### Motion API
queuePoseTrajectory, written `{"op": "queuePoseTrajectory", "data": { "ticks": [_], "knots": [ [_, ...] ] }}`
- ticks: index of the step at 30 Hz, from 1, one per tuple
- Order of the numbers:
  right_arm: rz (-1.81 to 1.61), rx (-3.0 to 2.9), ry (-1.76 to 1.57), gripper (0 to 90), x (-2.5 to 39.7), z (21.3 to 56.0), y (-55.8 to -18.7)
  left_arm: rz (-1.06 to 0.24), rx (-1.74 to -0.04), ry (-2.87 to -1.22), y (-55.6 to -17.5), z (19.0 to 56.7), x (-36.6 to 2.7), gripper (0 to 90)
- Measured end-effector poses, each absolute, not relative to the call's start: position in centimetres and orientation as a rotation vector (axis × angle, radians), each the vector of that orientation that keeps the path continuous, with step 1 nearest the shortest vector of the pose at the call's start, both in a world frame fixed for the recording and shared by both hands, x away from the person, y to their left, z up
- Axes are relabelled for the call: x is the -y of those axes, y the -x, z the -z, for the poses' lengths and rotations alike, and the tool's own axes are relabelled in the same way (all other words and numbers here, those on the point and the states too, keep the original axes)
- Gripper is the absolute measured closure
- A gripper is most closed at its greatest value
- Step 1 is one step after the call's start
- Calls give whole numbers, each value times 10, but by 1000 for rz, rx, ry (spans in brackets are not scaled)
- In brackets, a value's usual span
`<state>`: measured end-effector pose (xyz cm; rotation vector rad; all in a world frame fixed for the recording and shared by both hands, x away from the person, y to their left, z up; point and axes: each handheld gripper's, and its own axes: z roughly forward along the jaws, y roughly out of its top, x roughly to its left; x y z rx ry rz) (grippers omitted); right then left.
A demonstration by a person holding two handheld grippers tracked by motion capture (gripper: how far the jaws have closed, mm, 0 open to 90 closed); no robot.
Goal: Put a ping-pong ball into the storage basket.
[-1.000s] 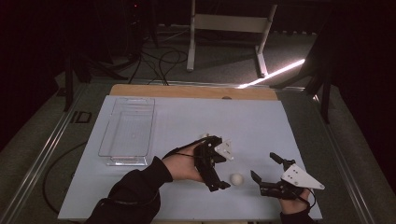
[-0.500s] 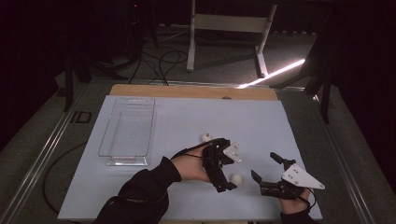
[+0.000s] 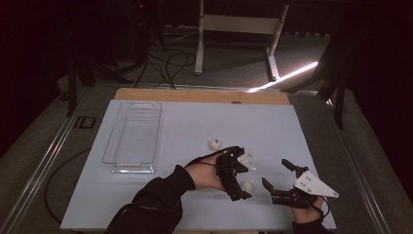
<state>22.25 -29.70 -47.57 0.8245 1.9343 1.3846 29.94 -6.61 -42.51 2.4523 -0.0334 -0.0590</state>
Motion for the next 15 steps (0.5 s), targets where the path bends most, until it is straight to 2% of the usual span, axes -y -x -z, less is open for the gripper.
{"op": "queuePoseTrajectory", "data": {
  "ticks": [15],
  "knots": [
    [-1390,-1943,-827,91,297,477,-223,80,12,-2463,-304,451,75,52]
  ]
}}
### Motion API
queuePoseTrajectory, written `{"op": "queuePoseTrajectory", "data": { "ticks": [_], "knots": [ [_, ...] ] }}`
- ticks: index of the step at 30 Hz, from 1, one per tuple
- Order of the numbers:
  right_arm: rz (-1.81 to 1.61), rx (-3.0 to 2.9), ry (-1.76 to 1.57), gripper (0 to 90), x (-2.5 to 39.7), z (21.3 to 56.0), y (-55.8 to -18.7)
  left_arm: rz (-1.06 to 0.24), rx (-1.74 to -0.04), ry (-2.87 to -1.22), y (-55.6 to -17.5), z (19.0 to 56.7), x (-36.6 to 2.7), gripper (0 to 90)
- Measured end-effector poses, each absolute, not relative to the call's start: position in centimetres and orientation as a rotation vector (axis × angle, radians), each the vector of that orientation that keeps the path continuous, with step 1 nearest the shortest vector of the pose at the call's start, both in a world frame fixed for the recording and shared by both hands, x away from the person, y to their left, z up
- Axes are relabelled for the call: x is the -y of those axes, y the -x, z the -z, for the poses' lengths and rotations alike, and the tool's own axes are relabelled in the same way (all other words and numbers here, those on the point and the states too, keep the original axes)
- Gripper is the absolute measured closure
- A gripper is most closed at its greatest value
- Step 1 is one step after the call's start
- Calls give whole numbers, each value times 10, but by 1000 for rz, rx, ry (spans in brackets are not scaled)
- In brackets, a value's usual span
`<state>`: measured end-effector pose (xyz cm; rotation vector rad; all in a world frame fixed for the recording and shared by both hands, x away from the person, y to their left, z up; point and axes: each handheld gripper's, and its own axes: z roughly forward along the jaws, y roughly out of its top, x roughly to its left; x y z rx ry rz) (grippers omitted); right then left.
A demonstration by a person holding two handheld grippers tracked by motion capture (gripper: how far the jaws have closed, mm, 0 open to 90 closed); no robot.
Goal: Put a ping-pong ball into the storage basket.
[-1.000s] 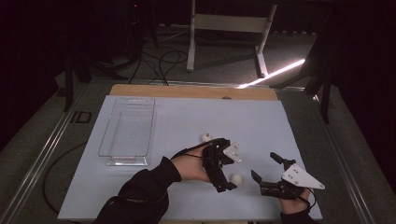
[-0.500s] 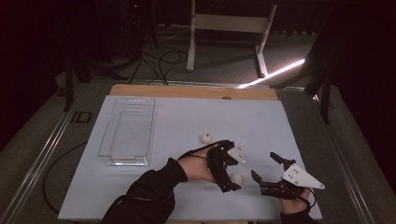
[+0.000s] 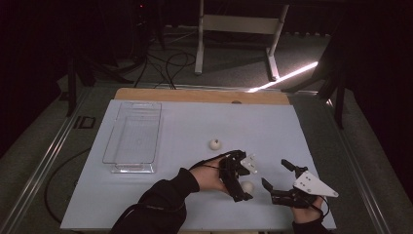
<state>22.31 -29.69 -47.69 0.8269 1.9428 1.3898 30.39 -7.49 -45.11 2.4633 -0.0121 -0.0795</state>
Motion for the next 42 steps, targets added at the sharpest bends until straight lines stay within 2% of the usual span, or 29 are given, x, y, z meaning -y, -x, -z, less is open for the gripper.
{"op": "queuePoseTrajectory", "data": {
  "ticks": [10,24,42],
  "knots": [
    [-1388,-1948,-826,91,297,478,-224,86,-10,-2488,-307,464,79,93],
    [-1389,-1950,-826,91,297,478,-224,48,-21,-2538,-306,488,87,244],
    [-1388,-1951,-826,91,297,478,-224,28,-28,-2548,-308,498,92,440]
  ]
}}
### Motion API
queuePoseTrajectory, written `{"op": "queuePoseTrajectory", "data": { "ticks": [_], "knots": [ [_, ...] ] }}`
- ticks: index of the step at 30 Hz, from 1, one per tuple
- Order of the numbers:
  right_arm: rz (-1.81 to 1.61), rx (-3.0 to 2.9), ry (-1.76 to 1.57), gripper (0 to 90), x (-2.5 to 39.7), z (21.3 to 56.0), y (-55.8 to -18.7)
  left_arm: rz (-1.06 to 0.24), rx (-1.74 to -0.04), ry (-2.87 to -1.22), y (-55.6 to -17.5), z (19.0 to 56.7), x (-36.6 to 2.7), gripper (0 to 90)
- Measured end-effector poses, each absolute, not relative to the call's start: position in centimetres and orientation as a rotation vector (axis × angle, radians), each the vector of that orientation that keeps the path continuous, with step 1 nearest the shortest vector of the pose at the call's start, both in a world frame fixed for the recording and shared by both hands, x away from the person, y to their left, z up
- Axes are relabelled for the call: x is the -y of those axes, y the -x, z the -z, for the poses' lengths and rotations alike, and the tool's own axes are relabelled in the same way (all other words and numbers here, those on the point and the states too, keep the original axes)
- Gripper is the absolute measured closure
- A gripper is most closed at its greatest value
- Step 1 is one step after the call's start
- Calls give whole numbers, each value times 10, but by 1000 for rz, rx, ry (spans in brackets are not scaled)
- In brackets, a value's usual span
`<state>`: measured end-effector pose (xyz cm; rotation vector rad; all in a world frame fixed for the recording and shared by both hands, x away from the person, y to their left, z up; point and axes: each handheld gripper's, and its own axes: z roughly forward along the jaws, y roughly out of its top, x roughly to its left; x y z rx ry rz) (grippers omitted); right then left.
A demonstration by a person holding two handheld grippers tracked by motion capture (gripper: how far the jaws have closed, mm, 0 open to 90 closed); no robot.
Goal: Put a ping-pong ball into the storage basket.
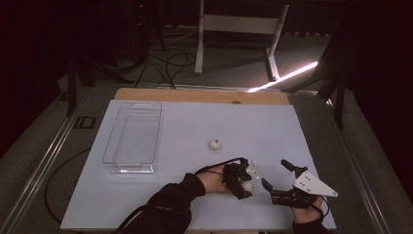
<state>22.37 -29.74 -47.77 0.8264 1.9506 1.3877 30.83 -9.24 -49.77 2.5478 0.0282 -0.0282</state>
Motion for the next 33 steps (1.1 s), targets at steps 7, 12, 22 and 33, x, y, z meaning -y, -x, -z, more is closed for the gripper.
{"op": "queuePoseTrajectory", "data": {
  "ticks": [7,12,22,33],
  "knots": [
    [-1387,-1952,-827,91,297,478,-224,33,-14,-2557,-309,498,92,514],
    [-1386,-1952,-826,91,297,478,-224,49,-5,-2558,-309,496,91,520],
    [-1385,-1951,-826,91,297,478,-224,73,38,-2564,-309,484,84,523],
    [-1383,-1956,-828,91,295,478,-224,89,114,-2578,-306,472,74,524]
  ]
}}
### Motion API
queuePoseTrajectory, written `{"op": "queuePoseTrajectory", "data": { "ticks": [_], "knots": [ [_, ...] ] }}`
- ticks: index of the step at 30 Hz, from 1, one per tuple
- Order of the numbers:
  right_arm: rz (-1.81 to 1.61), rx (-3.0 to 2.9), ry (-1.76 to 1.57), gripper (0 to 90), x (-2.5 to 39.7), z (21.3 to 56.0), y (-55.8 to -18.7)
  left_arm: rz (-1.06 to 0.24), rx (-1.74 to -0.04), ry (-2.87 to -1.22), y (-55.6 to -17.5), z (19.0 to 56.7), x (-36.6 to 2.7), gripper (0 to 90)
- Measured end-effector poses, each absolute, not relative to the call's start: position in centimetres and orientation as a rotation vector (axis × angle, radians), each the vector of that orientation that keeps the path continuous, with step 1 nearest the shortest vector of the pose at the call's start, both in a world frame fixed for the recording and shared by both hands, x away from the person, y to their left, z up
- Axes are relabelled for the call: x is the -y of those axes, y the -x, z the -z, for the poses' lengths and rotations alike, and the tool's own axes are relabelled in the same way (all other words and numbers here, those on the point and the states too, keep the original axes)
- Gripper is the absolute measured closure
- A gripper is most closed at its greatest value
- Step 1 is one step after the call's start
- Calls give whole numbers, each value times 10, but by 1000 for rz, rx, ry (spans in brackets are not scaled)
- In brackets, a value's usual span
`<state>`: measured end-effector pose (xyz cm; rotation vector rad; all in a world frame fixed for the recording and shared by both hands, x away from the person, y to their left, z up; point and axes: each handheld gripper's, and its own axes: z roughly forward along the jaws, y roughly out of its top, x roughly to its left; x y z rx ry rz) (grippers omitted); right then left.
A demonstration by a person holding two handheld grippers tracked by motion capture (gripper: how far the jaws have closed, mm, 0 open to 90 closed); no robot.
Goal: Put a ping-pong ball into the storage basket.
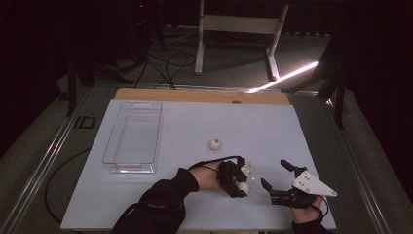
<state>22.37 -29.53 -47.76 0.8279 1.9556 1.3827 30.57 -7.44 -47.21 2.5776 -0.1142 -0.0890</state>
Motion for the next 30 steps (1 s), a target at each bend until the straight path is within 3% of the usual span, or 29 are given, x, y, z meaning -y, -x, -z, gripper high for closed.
{"op": "queuePoseTrajectory", "data": {
  "ticks": [30],
  "knots": [
    [-1381,-1971,-816,91,292,478,-223,69,140,-2615,-295,438,28,525]
  ]
}}
